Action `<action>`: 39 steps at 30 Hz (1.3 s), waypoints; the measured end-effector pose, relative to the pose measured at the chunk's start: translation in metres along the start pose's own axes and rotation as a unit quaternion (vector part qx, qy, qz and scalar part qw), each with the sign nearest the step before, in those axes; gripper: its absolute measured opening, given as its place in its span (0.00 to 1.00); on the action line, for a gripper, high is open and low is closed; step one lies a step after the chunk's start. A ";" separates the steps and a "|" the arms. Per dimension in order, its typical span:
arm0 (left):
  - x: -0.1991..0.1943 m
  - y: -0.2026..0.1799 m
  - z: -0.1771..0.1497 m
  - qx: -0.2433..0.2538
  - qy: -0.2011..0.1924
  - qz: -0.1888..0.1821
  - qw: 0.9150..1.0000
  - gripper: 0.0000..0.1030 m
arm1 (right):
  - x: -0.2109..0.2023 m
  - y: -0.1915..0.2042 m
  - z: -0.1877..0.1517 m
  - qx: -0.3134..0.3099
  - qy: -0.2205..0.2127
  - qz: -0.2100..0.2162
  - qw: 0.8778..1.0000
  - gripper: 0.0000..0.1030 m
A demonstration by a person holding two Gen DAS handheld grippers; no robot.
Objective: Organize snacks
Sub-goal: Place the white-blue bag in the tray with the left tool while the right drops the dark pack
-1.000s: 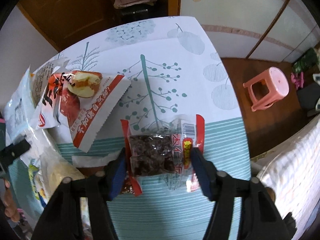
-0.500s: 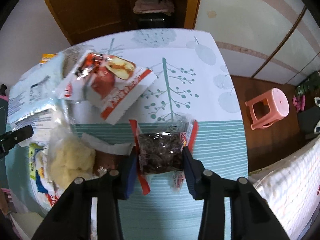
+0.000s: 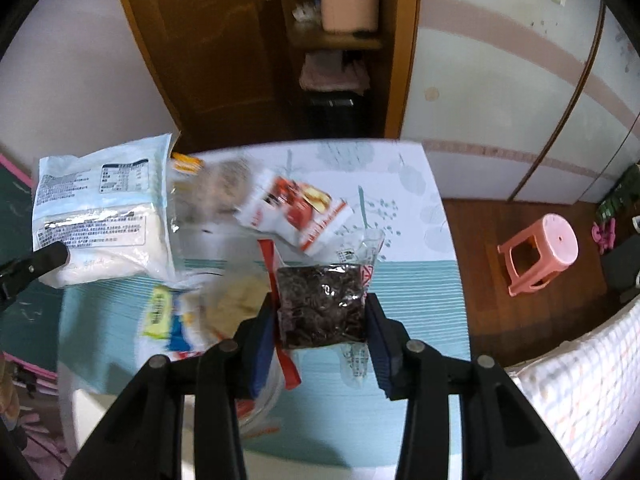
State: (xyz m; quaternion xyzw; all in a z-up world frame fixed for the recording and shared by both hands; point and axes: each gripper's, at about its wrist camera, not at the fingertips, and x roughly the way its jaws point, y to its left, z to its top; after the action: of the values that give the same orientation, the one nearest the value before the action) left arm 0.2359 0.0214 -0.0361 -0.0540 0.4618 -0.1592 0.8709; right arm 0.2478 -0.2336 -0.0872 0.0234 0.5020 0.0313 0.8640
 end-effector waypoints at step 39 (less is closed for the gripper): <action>-0.174 -0.072 -0.218 0.098 -0.043 -0.011 0.994 0.05 | -0.186 0.052 -0.189 0.030 -0.133 0.105 0.985 0.41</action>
State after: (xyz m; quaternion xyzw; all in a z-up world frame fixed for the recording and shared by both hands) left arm -0.0506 0.0215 -0.0056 0.0195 0.4055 -0.2104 0.8893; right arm -0.0100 -0.1948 -0.0161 0.1061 0.3781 0.1033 0.9138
